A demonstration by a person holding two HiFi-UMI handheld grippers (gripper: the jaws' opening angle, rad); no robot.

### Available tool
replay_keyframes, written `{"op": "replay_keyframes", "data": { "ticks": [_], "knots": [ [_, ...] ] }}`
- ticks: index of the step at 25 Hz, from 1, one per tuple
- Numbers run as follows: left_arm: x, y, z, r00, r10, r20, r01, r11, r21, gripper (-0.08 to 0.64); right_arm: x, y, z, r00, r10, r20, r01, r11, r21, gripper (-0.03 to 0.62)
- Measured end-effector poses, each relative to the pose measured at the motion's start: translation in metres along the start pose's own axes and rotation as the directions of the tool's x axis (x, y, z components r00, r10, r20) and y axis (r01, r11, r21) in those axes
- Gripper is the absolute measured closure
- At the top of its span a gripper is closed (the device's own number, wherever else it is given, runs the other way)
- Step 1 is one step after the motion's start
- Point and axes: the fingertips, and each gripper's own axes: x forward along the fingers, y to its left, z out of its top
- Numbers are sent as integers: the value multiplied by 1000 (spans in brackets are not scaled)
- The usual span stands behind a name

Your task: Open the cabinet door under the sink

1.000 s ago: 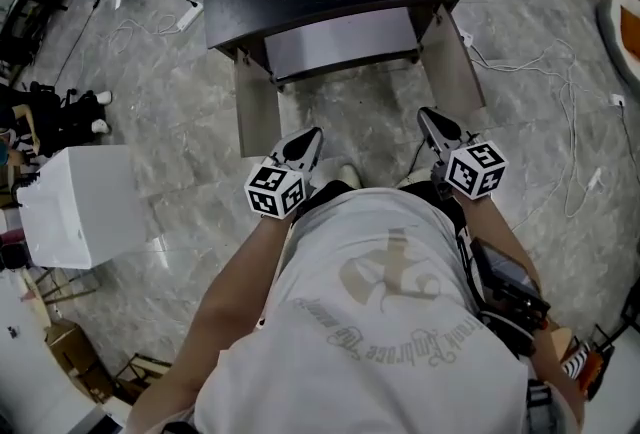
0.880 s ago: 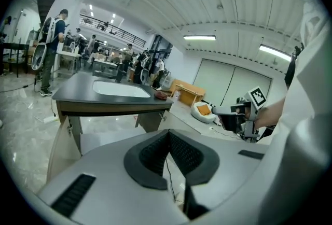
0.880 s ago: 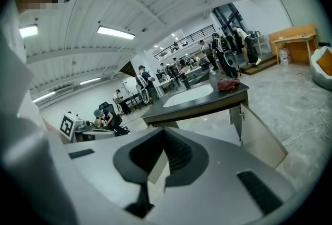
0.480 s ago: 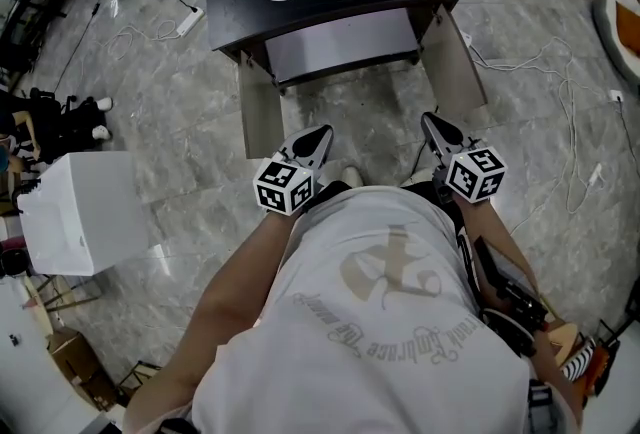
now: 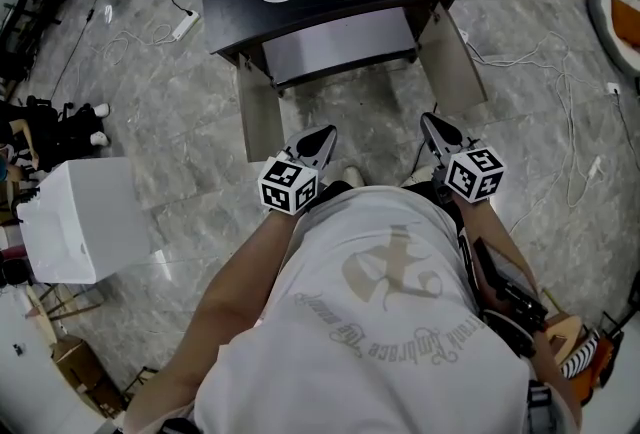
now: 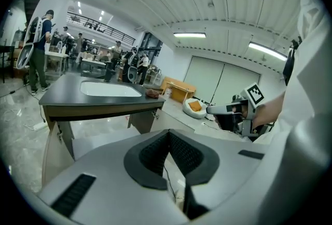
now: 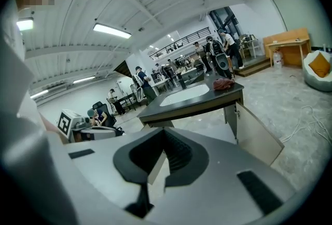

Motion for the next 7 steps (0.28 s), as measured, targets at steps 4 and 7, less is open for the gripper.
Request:
{"op": "replay_keyframes", "data": {
  "ticks": [4,7],
  "knots": [
    [1,0,4,1000,-3,1,3,1000,-3,550,1,1,3,1000,-7,-5,7,1000,-2,578],
    [2,0,8,1000,-7,2,7,1000,-2,549,1,0,6,1000,-15,-6,15,1000,-4,578]
  ]
}}
